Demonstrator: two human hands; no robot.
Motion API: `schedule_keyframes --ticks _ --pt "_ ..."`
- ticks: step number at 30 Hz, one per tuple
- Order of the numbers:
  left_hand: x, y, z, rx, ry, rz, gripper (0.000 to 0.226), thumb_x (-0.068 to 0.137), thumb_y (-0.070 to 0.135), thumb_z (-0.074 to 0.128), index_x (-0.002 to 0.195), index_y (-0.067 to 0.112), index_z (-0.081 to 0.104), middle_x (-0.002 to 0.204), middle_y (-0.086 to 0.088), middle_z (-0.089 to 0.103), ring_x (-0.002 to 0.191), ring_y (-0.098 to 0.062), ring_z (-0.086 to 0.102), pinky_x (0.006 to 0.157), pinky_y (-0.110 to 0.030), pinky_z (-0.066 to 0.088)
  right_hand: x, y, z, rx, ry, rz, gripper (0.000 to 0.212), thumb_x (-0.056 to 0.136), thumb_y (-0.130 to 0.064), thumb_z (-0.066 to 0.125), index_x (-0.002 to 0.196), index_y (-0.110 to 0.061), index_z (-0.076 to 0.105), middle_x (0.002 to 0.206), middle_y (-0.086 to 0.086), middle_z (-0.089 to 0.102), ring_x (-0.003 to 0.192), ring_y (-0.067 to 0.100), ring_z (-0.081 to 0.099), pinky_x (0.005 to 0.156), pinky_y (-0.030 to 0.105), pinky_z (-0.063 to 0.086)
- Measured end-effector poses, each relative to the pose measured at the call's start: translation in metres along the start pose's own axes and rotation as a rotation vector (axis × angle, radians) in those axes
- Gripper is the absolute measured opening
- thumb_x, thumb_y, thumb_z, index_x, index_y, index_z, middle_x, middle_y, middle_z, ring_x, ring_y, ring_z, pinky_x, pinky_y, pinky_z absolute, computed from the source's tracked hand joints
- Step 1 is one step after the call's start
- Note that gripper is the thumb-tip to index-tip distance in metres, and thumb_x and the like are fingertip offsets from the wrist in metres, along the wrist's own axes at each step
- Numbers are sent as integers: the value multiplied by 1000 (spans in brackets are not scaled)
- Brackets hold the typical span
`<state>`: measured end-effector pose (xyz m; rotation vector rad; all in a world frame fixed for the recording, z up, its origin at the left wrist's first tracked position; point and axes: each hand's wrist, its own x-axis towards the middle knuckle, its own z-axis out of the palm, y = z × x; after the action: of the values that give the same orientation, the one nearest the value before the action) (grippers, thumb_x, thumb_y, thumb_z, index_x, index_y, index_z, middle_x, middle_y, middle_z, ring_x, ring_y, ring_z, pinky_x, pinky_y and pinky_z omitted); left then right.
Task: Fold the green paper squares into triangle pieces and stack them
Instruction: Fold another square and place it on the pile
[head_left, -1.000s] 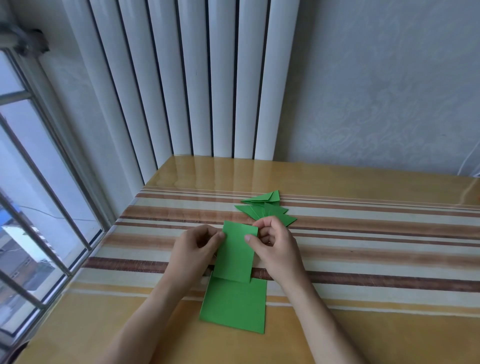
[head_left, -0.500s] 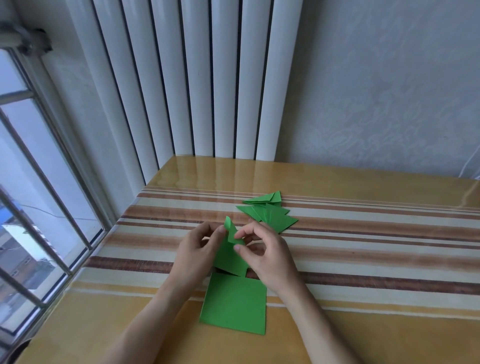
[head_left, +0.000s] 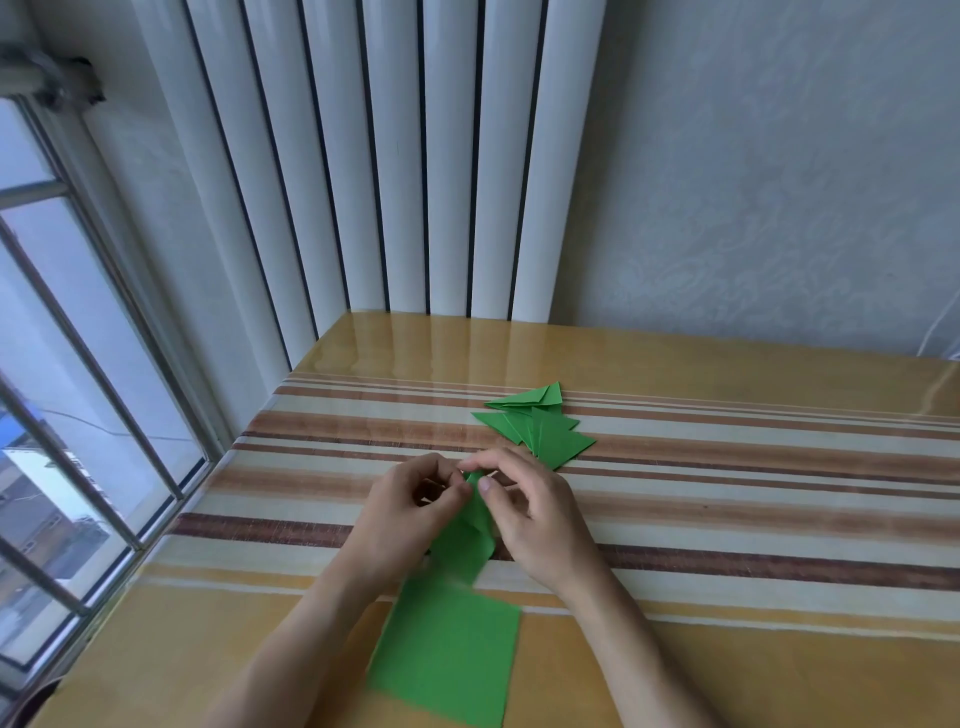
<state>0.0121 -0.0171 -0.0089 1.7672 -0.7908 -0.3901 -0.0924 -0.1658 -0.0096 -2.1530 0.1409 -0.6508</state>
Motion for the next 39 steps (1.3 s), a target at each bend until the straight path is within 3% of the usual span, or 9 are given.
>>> schedule_keyframes --ticks 4,11,17,23,25,28,32,39 --pt "0 1 -2 49 46 18 12 97 18 69 85 20 70 80 4 72 76 -10 65 73 -31 51 -1 1 0 62 52 94 7 98 -11 67 96 -18 68 95 -6 70 88 9 68 72 14 50" --pt "-1 4 -5 32 44 76 7 94 22 76 96 27 72 92 10 75 91 -8 70 81 -32 57 -1 8 -1 197 -22 227 10 98 -22 70 90 -22 64 79 -12 64 72 3 59 67 18 43" --pt "0 4 -6 10 -15 102 13 92 23 79 104 28 78 101 9 79 99 -12 74 91 -47 59 1 11 -3 282 -6 244 9 96 -25 74 89 -26 67 83 -11 67 73 6 59 70 29 47" --pt "-1 4 -5 -41 24 68 12 88 20 81 99 25 82 98 9 81 98 -12 76 93 -47 59 1 11 -1 264 19 223 8 93 -31 76 91 -29 68 84 -11 67 74 6 59 70 31 47" --pt "-1 4 -5 -80 45 64 12 88 18 81 98 23 83 98 6 81 98 -15 76 93 -46 60 0 10 1 295 41 238 15 89 -41 75 99 -32 67 95 -11 69 85 10 64 77 39 54" --pt "-2 5 -6 -156 85 55 11 87 15 80 98 16 82 96 0 81 96 -20 76 90 -42 60 0 9 2 380 6 331 27 88 -48 76 108 -31 67 105 2 74 97 22 72 91 54 59" --pt "0 5 -5 -206 106 24 12 87 13 79 99 15 82 95 -2 81 94 -20 76 85 -34 60 0 8 2 422 -50 353 25 92 -40 72 106 -19 75 104 6 78 100 26 75 94 56 59" --pt "-1 3 -3 -152 30 18 10 91 12 77 99 17 82 92 0 81 90 -17 77 81 -27 60 1 11 5 398 47 351 23 87 -42 69 97 -22 77 95 6 78 97 31 73 91 61 57"
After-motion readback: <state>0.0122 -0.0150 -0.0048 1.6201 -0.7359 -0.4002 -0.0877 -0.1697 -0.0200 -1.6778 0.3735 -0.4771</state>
